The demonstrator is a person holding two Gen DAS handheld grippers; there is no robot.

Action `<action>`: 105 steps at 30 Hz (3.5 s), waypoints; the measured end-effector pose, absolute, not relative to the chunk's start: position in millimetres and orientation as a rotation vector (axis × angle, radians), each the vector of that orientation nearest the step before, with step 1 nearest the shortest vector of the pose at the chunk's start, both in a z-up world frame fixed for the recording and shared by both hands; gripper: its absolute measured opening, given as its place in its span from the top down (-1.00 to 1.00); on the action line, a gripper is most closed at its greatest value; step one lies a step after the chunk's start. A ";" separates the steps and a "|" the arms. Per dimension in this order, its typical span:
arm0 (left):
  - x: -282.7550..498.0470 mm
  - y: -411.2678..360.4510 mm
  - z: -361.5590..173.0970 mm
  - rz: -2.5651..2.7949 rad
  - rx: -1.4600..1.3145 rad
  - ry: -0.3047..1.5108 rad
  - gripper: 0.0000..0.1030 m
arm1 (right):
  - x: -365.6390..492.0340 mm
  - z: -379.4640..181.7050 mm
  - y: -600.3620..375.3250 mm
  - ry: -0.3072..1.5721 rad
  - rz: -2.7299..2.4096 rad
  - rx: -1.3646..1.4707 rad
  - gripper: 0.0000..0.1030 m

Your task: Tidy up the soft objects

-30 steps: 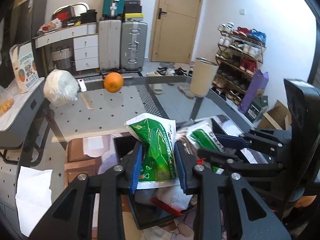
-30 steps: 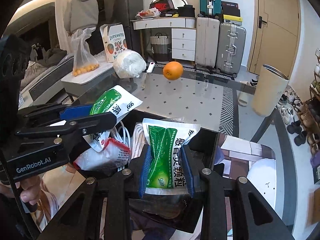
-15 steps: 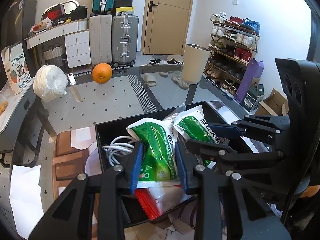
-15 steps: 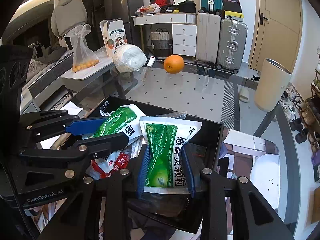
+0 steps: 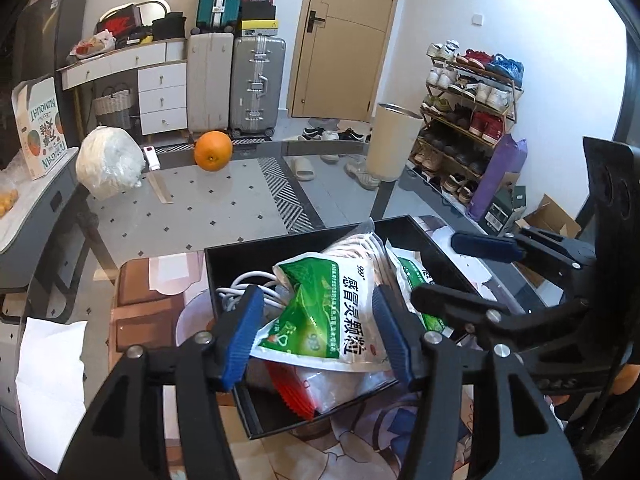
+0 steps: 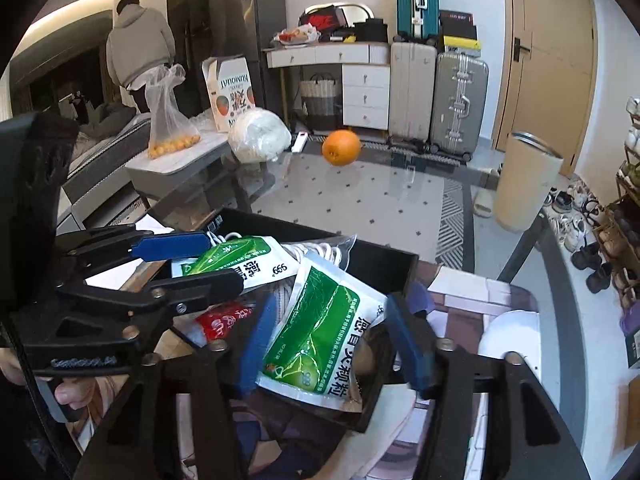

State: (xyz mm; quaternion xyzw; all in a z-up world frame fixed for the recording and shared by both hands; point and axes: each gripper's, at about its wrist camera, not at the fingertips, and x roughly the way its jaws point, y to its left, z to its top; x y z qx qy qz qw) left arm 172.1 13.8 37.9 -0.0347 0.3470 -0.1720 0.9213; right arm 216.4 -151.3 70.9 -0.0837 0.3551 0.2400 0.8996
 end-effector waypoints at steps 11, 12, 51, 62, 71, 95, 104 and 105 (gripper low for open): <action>159.6 22.4 37.4 -0.255 -0.078 0.645 -0.97 | 199.6 73.2 -168.9 0.695 0.451 -0.149 -0.87; 155.6 23.8 39.1 -0.245 -0.085 0.626 -1.00 | 198.4 73.8 -171.6 0.686 0.441 -0.140 -0.99; 108.7 30.4 15.4 -0.111 -0.090 0.497 -1.00 | 131.6 76.4 -184.9 0.443 0.488 -0.104 -0.99; 108.4 35.4 15.3 -0.079 -0.086 0.493 -1.00 | 137.6 66.7 -186.5 0.447 0.462 -0.102 -0.99; 111.8 40.3 13.0 -0.055 -0.095 0.508 -1.00 | 144.3 63.7 -186.0 0.446 0.448 -0.097 -0.99; 111.7 37.3 13.3 -0.042 -0.066 0.502 -1.00 | 144.9 61.0 -186.0 0.441 0.452 -0.088 -0.99; 110.7 36.8 13.0 -0.046 -0.060 0.501 -1.00 | 145.2 60.7 -185.8 0.443 0.452 -0.089 -0.99; 110.5 36.8 13.0 -0.046 -0.060 0.501 -1.00 | 144.7 60.7 -186.0 0.443 0.451 -0.090 -0.99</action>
